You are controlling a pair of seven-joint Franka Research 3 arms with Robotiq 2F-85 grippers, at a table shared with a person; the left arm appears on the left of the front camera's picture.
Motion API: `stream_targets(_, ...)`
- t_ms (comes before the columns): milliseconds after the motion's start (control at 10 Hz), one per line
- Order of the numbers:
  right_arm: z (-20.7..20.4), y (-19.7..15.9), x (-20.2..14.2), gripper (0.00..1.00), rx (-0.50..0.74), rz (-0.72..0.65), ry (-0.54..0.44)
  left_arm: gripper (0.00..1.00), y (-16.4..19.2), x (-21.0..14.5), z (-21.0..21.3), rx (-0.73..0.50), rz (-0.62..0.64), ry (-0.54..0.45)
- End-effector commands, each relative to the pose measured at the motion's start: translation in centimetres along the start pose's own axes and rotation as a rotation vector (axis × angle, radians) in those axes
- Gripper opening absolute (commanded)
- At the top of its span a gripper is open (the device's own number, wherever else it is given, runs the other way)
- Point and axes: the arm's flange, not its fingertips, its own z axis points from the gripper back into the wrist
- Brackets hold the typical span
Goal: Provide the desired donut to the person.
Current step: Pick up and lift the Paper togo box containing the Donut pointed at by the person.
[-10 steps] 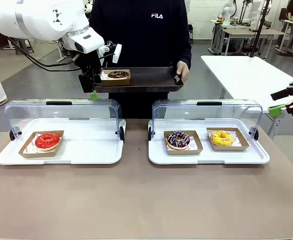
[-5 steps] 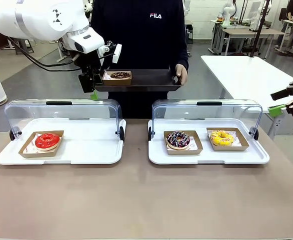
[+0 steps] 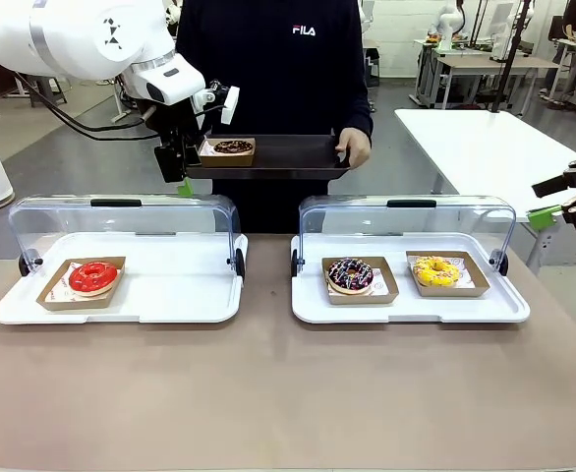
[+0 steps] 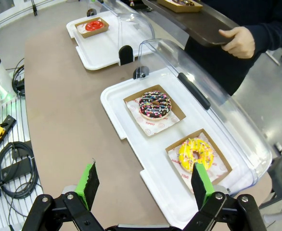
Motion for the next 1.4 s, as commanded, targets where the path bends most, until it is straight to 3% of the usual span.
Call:
stream_targets(0, -0.2, -0.2, 0.0, 1.0, 0.006, 0.011, -0.032, 1.0, 0.1, -0.1, -0.1, 0.021, 0.005, 0.012)
stream_targets(300, -0.2, -0.2, 0.0, 1.0, 0.006, 0.011, -0.032, 1.0, 0.0, 0.0, 0.0, 0.0, 0.0, 0.0)
stream_targets(600, -0.2, -0.2, 0.0, 1.0, 0.006, 0.011, -0.032, 1.0, -3.1, -10.7, 4.3, -0.195, 0.154, -0.208)
stream_targets(800, -0.2, -0.2, 0.0, 1.0, 0.006, 0.011, -0.032, 1.0, -6.2, -17.5, 5.6, -0.241, 0.136, -0.348)
stream_targets(1100, -0.2, -0.2, 0.0, 1.0, 0.006, 0.011, -0.032, 1.0, -9.4, -26.3, 5.1, -0.184, 0.063, -0.576)
stream_targets(1300, -0.2, -0.2, 0.0, 1.0, 0.006, 0.011, -0.032, 1.0, -11.4, -28.6, 3.8, -0.134, 0.061, -0.644)
